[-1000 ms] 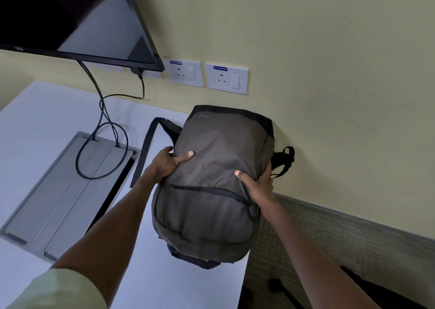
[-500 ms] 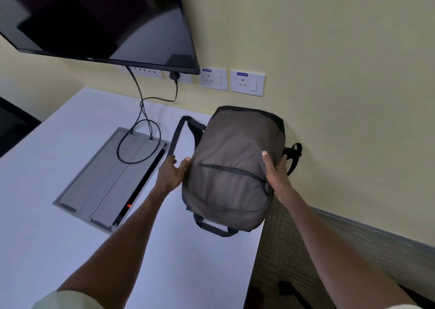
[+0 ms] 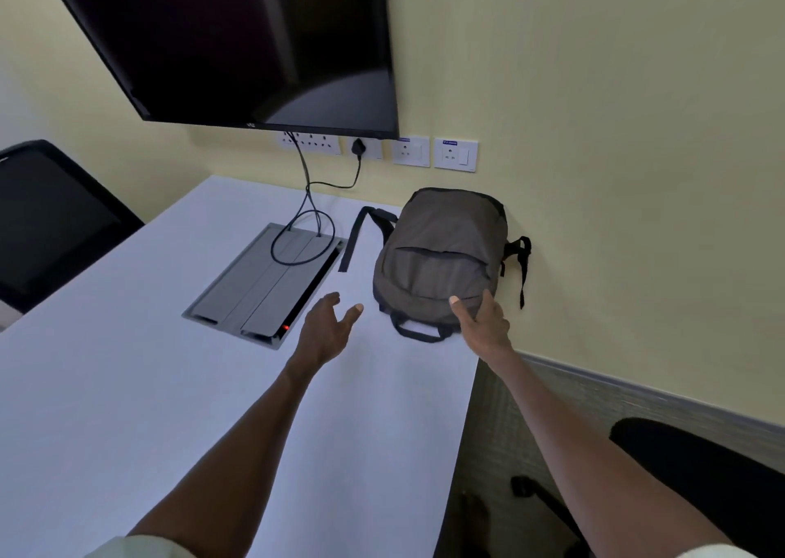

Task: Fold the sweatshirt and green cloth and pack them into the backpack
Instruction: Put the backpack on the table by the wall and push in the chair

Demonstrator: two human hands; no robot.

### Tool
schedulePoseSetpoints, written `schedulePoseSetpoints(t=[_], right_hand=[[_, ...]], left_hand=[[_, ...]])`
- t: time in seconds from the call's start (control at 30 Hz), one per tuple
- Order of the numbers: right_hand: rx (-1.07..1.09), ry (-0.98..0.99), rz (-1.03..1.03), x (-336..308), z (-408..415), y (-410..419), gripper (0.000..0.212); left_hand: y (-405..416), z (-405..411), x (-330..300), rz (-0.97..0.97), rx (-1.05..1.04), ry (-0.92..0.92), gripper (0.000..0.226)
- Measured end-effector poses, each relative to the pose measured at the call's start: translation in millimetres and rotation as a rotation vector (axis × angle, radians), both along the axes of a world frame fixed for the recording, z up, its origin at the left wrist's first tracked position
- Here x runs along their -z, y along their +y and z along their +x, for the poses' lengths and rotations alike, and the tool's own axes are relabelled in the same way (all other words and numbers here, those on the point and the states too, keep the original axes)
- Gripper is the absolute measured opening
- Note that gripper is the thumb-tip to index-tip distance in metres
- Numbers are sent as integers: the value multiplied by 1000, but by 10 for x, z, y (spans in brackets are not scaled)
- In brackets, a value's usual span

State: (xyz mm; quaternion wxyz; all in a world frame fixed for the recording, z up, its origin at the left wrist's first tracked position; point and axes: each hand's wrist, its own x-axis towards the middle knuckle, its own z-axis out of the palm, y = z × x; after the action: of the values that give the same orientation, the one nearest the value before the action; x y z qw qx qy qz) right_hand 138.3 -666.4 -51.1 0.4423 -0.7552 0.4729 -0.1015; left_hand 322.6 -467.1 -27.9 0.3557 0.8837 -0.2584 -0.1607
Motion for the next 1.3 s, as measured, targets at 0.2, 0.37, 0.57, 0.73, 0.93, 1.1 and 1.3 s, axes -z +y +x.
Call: schedulePoseSetpoints(t=[0.2,0.37,0.57,0.73,0.93,1.1,1.3], right_hand=[[-198,88,-147,-113,-398,783,87],[-282,138,-198,-195,-630,1156,86],[-338,150,-337,-276,-787,1406,84],[-411,140,-366,-358,-937,1666,84],[-494,190,-402,-378,-1207,1972,82],[-543,214,-378,-369,-1369,2243,82],[-573,219,-375,-463,-1533,2566,81]], left_hand=[[644,-456,-78,-4,24,-47,71],[1006,-734,-71,7,11,-74,72],[1327,-1031,-174,5,-21,-126,72],[1583,-1256,-236,24,-45,-145,72],[1905,-1664,-221,28,-97,-145,72],[2145,-1952,-230,11,-149,-124,72],[2479,-2140,-288,-26,-188,-119,73]])
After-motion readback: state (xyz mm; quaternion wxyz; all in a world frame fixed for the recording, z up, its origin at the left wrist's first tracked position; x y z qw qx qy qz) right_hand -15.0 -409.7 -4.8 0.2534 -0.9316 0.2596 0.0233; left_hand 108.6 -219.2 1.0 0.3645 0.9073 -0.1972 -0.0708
